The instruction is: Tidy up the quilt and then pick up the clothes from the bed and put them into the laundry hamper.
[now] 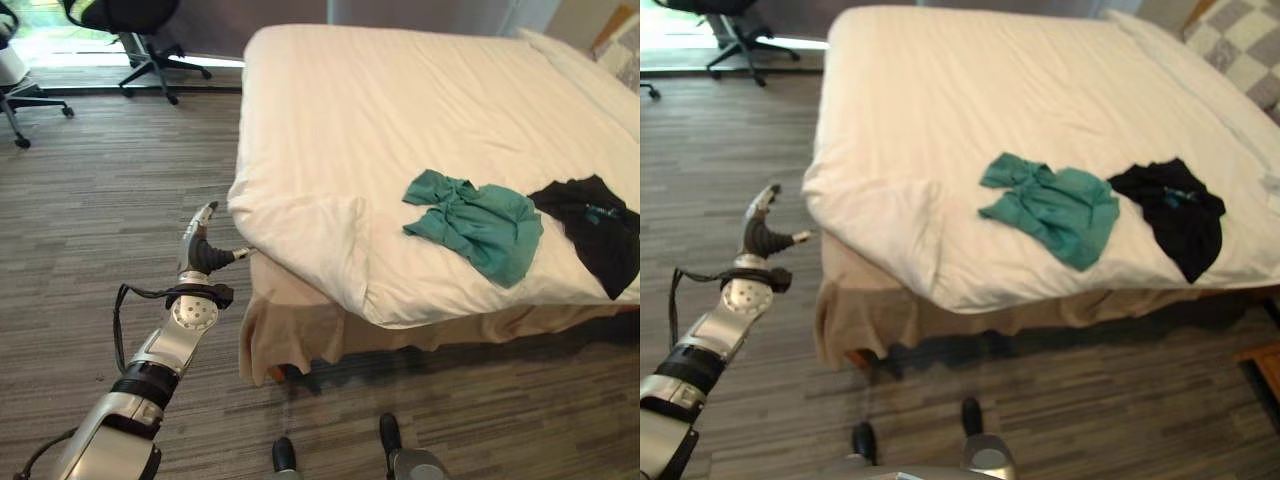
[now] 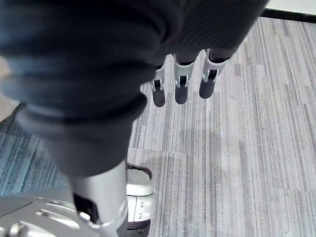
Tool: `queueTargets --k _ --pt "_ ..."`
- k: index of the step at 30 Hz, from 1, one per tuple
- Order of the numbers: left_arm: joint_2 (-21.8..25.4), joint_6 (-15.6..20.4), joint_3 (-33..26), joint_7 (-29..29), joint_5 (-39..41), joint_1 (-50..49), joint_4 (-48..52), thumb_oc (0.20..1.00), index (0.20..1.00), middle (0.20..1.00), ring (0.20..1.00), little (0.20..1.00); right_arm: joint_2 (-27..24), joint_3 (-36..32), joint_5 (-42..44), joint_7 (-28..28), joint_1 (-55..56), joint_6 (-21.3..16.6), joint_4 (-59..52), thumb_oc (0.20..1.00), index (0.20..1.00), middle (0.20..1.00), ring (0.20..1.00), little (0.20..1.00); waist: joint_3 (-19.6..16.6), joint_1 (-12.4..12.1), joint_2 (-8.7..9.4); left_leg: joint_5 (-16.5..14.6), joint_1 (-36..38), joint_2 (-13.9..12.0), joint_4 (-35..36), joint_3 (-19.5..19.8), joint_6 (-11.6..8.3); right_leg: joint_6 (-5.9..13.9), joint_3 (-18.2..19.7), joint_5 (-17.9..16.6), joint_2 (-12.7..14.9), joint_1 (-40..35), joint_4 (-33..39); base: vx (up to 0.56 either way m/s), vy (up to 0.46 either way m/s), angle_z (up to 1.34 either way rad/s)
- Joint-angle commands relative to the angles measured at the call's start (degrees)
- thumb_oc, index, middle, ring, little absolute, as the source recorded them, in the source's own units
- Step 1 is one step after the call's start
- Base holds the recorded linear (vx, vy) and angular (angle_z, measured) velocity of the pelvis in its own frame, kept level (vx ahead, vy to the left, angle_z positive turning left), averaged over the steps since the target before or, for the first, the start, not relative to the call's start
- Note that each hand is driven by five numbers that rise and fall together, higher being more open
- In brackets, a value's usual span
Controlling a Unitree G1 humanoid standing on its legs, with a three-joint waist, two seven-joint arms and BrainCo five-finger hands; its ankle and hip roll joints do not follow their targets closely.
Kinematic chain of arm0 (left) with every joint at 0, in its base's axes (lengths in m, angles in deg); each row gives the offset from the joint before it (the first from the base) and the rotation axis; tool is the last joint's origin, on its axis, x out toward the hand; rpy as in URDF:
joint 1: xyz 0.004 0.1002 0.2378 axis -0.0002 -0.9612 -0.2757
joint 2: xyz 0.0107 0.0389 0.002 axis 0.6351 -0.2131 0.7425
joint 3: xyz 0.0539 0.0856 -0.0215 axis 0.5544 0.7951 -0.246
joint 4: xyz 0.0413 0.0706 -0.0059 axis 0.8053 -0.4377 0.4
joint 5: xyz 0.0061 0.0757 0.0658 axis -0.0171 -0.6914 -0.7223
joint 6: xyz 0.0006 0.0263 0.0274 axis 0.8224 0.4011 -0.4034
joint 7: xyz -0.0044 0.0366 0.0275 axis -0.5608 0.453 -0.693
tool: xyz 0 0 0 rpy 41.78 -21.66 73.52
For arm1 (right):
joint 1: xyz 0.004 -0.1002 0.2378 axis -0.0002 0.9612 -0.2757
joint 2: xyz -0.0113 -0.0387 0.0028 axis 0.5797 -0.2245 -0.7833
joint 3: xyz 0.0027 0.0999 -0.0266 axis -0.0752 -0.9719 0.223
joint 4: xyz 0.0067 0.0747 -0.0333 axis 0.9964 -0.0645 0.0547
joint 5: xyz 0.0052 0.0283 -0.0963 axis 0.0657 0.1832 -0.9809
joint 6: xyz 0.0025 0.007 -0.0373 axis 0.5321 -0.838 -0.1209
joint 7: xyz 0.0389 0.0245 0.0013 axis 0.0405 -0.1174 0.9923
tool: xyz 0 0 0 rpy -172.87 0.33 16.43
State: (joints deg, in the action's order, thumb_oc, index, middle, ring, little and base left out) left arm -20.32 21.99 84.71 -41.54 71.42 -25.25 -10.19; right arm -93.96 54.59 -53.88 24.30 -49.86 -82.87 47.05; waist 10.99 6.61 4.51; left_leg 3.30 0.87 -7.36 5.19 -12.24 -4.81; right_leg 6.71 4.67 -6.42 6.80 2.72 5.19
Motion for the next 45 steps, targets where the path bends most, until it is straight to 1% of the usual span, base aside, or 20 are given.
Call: queueTargets --k 1,4,7,14,16,17,18,23,24,25,26,27,31,32,34,35,36,38,42,45 --pt "1.2 0.5 4.0 -1.5 -9.5 16.2 -3.2 1.0 1.0 1.0 1.0 1.0 -3.0 0.6 -2.4 0.9 -9.4 -0.5 2.5 1.0 1.0 1.0 1.0 1.0 3.5 1.1 -2.63 -5.3 3.6 0.0 -0.2 -1.4 -0.43 2.69 0.9 6.0 1.2 0.7 -1.2 -0.13 -0.034 -0.29" --pt "-0.1 -3.5 7.9 -3.1 -15.1 25.8 -0.6 1.0 1.0 1.0 1.0 1.0 -2.9 0.1 -1.1 3.6 -13.4 -0.8 1.4 1.0 1.0 1.0 1.0 1.0 6.5 1.8 -4.4 -3.9 -0.8 -0.2 -0.2 -1.4 -0.34 2.51 1.3 5.7 0.3 6.2 -2.9 -0.19 -0.038 -0.27" --pt "-0.8 -5.1 11.1 -4.0 -17.8 32.6 -4.7 1.0 1.0 1.0 1.0 1.0 -3.1 0.9 0.5 4.1 -14.9 -1.4 1.4 1.0 1.0 1.0 1.0 1.0 8.1 2.6 -4.7 -3.0 -3.1 -0.6 -0.2 -1.8 -0.49 2.6 1.6 5.7 -0.3 9.5 -4.7 -0.11 -0.067 -0.04" --pt "-2.1 -8.6 16.7 -1.9 -23.2 38.5 -13.6 1.0 1.0 1.0 1.0 1.0 -2.3 1.8 1.7 4.5 -15.0 -2.0 1.7 1.0 1.0 1.0 1.0 1.0 10.5 3.6 -5.03 -2.2 -5.2 -0.7 -0.3 -2.5 -0.57 2.81 2.6 5.3 -0.9 12.7 -6.0 -0.03 -0.022 -0.13" --pt "-2.8 -11.0 18.3 0.3 -25.9 39.0 -17.5 1.0 1.0 1.0 1.0 1.0 -2.1 1.9 2.2 4.5 -14.7 -2.1 1.9 1.0 1.0 1.0 1.0 1.0 11.0 3.8 -5.04 -2.2 -5.2 -0.8 -0.3 -2.8 -0.59 2.82 2.8 5.2 -1.1 13.0 -6.0 -0.01 -0.021 -0.13" --pt "-4.6 -12.6 19.3 1.6 -27.5 38.9 -23.8 0.46 0.46 0.46 0.46 0.46 -2.0 2.0 2.8 4.4 -15.1 -2.0 2.1 1.0 1.0 1.0 1.0 1.0 11.3 3.8 -4.86 -2.1 -4.8 -1.0 -0.3 -2.9 -0.62 2.73 2.9 5.2 -1.1 12.7 -6.1 -0.01 -0.029 -0.06" --pt "-5.7 -13.6 19.6 2.4 -28.8 38.1 -27.9 0.2 0.2 0.2 0.2 0.2 -2.0 2.2 2.9 4.6 -15.2 -1.9 2.3 1.0 1.0 1.0 1.0 1.0 11.5 4.0 -4.75 -2.2 -4.4 -1.1 -0.2 -3.0 -0.64 2.63 2.9 5.4 -1.2 12.4 -6.1 -0.01 -0.026 -0.03" --pt "-6.8 -14.0 16.6 3.3 -28.1 30.7 -34.1 0.2 0.2 0.2 0.2 0.2 -2.7 2.2 3.7 5.3 -15.9 -1.7 3.1 1.0 1.0 1.0 1.0 1.0 10.9 3.8 -4.16 -2.9 -1.7 -1.5 -0.2 -3.4 -0.87 2.01 3.0 5.9 -1.3 9.9 -5.8 0.02 0.006 -0.05" --pt "-6.3 -13.8 15.7 3.0 -27.8 27.9 -32.8 0.404 0.404 0.404 0.404 0.404 -3.2 0.9 4.9 5.5 -15.8 -1.7 3.3 1.0 1.0 1.0 1.0 1.0 10.7 3.7 -4.15 -3.1 -1.0 -1.5 -0.2 -3.4 -0.93 1.98 3.0 5.9 -1.3 9.1 -5.6 0.06 0.048 -0.03" --pt "-5.7 -13.1 13.5 2.6 -27.7 21.8 -30.1 0.868 0.868 0.868 0.868 0.868 -4.8 -2.4 7.2 6.1 -16.3 -2.1 2.9 1.0 1.0 1.0 1.0 1.0 10.2 3.3 -4.22 -3.5 0.0 -1.6 -0.2 -3.6 -0.97 2.05 2.7 6.1 -1.0 7.6 -5.2 0.06 0.044 -0.04" --pt "-5.6 -13.0 13.1 2.6 -27.6 19.7 -29.0 1.0 1.0 1.0 1.0 1.0 -5.4 -2.9 7.3 6.2 -16.9 -1.9 2.5 1.0 1.0 1.0 1.0 1.0 9.7 3.1 -4.18 -3.5 0.1 -1.6 -0.2 -3.6 -0.97 1.98 2.7 6.0 -0.9 7.4 -5.0 0.11 0.091 -0.03" --pt "-5.7 -11.6 9.9 2.4 -25.8 10.9 -26.7 1.0 1.0 1.0 1.0 1.0 -8.0 -5.8 8.4 7.5 -20.1 -1.8 -0.1 1.0 1.0 1.0 1.0 1.0 8.3 2.3 -4.06 -4.1 1.3 -1.5 -0.2 -3.4 -0.91 2.04 2.3 6.1 -0.5 5.5 -4.2 0.06 0.055 -0.05" --pt "-7.4 -11.1 5.0 2.1 -24.4 -0.5 -32.8 1.0 1.0 1.0 1.0 1.0 -11.6 -6.5 7.4 8.1 -24.5 -2.3 -4.2 1.0 1.0 1.0 1.0 1.0 6.0 0.5 -3.32 -4.7 2.6 -1.4 -0.2 -3.6 -0.88 1.98 1.9 5.8 0.0 3.3 -2.6 0.07 0.082 0.06" --pt "-7.5 -11.7 2.0 3.1 -21.9 -3.1 -34.9 1.0 1.0 1.0 1.0 1.0 -17.2 -8.8 7.9 4.7 -23.3 -3.4 -4.1 1.0 1.0 1.0 1.0 1.0 5.6 0.2 -2.78 -4.9 3.2 -1.4 -0.2 -3.6 -0.9 2.03 1.6 5.8 0.1 2.5 -2.4 0.07 0.045 0.04" --pt "-9.8 -12.6 -2.9 1.2 -24.1 -13.0 -39.1 1.0 1.0 1.0 1.0 1.0 -12.8 -7.7 3.8 8.0 -17.9 -3.8 -26.1 1.0 1.0 1.0 1.0 1.0 5.2 0.6 -1.65 -5.4 4.1 -1.4 -0.2 -3.9 -0.74 2.2 1.8 5.8 0.2 1.6 -2.4 0.05 0.082 0.11" --pt "-9.8 -12.6 -3.0 1.1 -24.1 -13.1 -39.1 1.0 1.0 1.0 1.0 1.0 -12.8 -7.7 3.8 8.0 -17.8 -3.7 -26.3 1.0 1.0 1.0 1.0 1.0 5.0 0.5 -1.65 -5.2 3.9 -1.5 -0.2 -4.0 -0.77 2.15 1.9 5.7 0.2 1.9 -2.4 0.03 0.079 0.14" --pt "-10.2 -13.6 -3.5 1.4 -26.4 -15.9 -40.3 1.0 1.0 1.0 1.0 1.0 -13.7 -8.1 2.2 7.3 -16.7 -4.0 -33.7 0.238 0.238 0.238 0.238 0.238 4.7 0.4 -1.36 -5.3 4.1 -1.5 -0.2 -4.2 -0.75 2.22 1.9 5.7 0.3 1.7 -2.2 0.03 0.049 -0.08" --pt "-13.3 -13.4 -4.3 2.5 -28.1 -22.2 -41.2 1.0 1.0 1.0 1.0 1.0 -16.0 -8.3 1.1 8.0 -18.0 -7.1 -44.7 0.2 0.2 0.2 0.2 0.2 4.1 -0.7 -0.71 -5.9 4.5 -1.6 -0.2 -4.2 -0.54 2.22 1.5 6.0 0.5 0.9 -1.8 0.04 0.056 -0.14" --pt "-14.3 -13.4 -5.0 2.6 -27.9 -25.2 -41.8 1.0 1.0 1.0 1.0 1.0 -16.8 -6.7 -0.7 10.0 -26.2 -8.0 -48.9 0.2 0.2 0.2 0.2 0.2 4.4 -3.1 -0.28 -5.6 3.5 -1.7 -0.2 -3.1 -0.41 1.98 0.8 6.0 0.7 1.0 -1.6 -0.01 -0.004 0.17" --pt "-13.9 -12.5 -2.8 2.9 -28.0 -24.9 -40.9 1.0 1.0 1.0 1.0 1.0 -17.8 -2.8 -1.5 11.6 -38.3 -7.8 -50.0 0.2 0.2 0.2 0.2 0.2 6.8 -5.4 0.08 -4.8 1.4 -1.9 -0.2 -1.5 -0.49 1.91 0.0 6.1 0.7 2.3 -2.1 -0.11 -0.024 0.32"
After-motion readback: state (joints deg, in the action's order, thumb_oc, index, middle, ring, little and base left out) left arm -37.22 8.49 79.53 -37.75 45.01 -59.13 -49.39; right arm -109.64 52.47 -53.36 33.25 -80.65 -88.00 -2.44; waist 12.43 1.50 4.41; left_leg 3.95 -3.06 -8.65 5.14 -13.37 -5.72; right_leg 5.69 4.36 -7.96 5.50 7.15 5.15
